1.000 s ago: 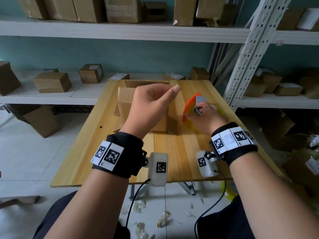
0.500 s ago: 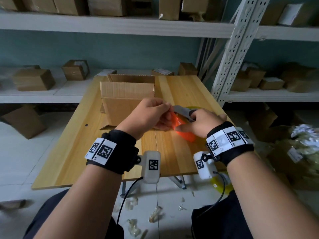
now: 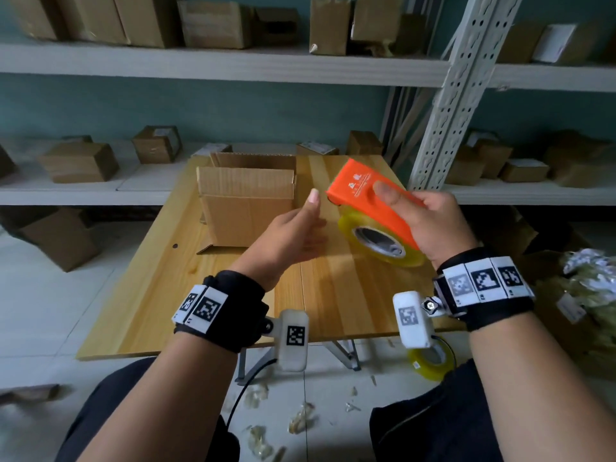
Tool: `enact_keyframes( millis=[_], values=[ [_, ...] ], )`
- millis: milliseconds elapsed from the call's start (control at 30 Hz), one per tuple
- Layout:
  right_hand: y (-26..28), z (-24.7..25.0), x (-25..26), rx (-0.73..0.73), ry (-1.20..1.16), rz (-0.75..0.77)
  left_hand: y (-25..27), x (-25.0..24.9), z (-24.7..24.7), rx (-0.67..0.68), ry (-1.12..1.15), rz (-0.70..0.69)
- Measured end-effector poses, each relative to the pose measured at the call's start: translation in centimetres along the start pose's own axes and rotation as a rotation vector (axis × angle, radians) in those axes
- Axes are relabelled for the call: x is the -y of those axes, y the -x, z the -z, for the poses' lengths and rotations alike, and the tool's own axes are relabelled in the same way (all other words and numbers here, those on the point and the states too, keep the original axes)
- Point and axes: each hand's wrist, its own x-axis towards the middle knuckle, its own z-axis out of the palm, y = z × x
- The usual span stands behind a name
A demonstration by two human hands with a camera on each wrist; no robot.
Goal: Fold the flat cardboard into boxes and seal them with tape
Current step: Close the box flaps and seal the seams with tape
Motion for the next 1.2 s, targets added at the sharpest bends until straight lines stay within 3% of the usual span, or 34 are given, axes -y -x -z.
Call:
enact_keyframes(
  millis=[133, 300, 600, 1200],
  values=[
    [0.7, -0.3, -0.5, 0.186, 0.066, 0.053, 0.8, -0.8, -0.2, -0.029, 0.059, -0.088],
    [1.3, -0.6, -0.2, 0.266, 0.114, 0.106, 0.9, -0.1, 1.0, -0.056, 0.1, -0.073],
    [1.4, -2.5, 0.3, 0.242, 0.104, 0.15, 0.5, 0.9, 2.9, 0.006, 0.128, -0.05],
    [2.3, -3.9, 0.0, 0.271, 0.157, 0.191, 2.2, 1.5, 3.6, -0.03, 0.354, 0.02]
  ],
)
